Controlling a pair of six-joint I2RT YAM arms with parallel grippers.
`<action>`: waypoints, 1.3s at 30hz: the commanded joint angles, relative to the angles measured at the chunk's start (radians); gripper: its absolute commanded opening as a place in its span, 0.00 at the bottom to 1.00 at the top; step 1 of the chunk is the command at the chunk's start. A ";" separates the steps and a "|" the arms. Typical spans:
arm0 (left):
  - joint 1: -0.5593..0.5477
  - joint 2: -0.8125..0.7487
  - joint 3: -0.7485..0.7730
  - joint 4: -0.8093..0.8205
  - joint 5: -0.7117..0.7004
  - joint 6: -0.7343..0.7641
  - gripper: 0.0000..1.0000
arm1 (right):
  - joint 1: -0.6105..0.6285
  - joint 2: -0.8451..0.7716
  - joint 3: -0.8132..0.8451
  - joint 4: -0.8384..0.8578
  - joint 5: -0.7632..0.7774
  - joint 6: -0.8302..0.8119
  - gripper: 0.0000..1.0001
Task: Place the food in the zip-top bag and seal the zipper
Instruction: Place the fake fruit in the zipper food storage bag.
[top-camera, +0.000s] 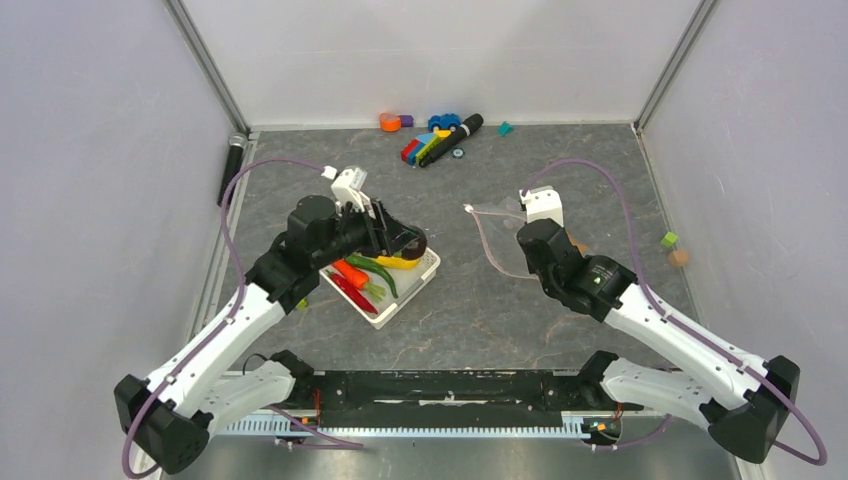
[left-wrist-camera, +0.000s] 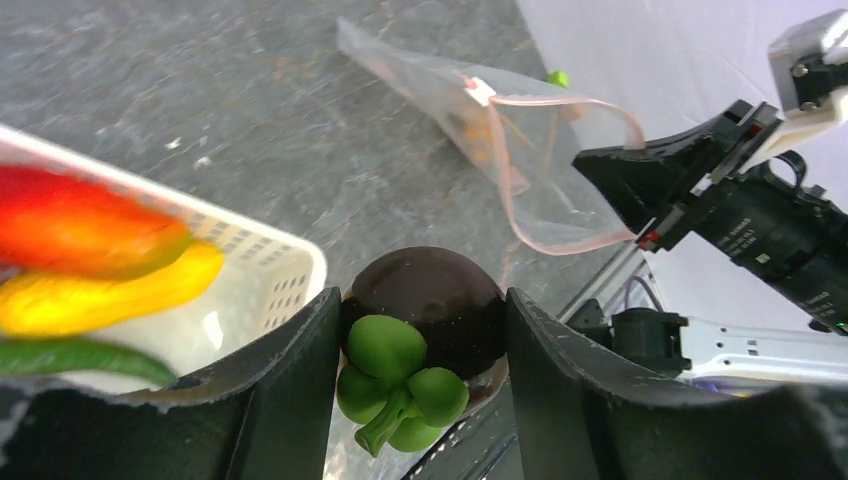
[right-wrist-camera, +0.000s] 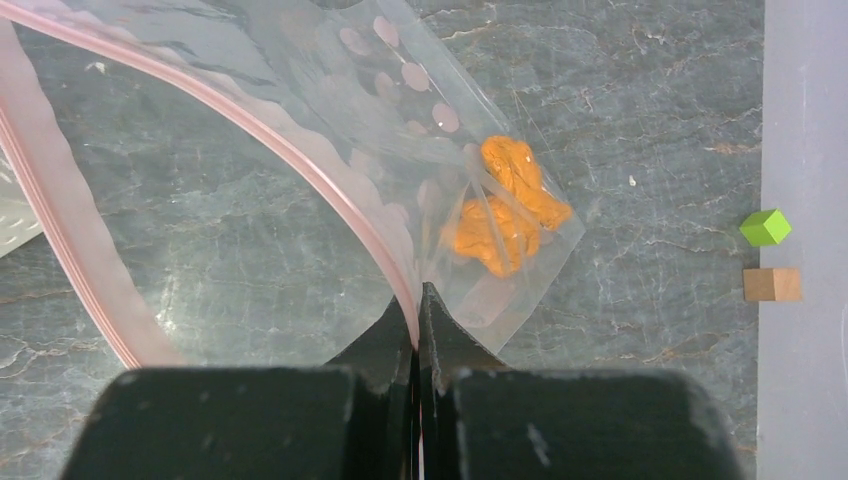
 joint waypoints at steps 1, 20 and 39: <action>-0.022 0.079 0.018 0.232 0.183 -0.012 0.02 | -0.004 -0.031 -0.006 0.056 -0.029 -0.007 0.02; -0.301 0.449 0.230 0.451 0.096 0.018 0.02 | -0.004 -0.075 -0.020 0.102 -0.121 -0.008 0.02; -0.371 0.593 0.293 0.399 -0.211 -0.036 0.41 | -0.003 -0.156 -0.057 0.178 -0.231 -0.041 0.03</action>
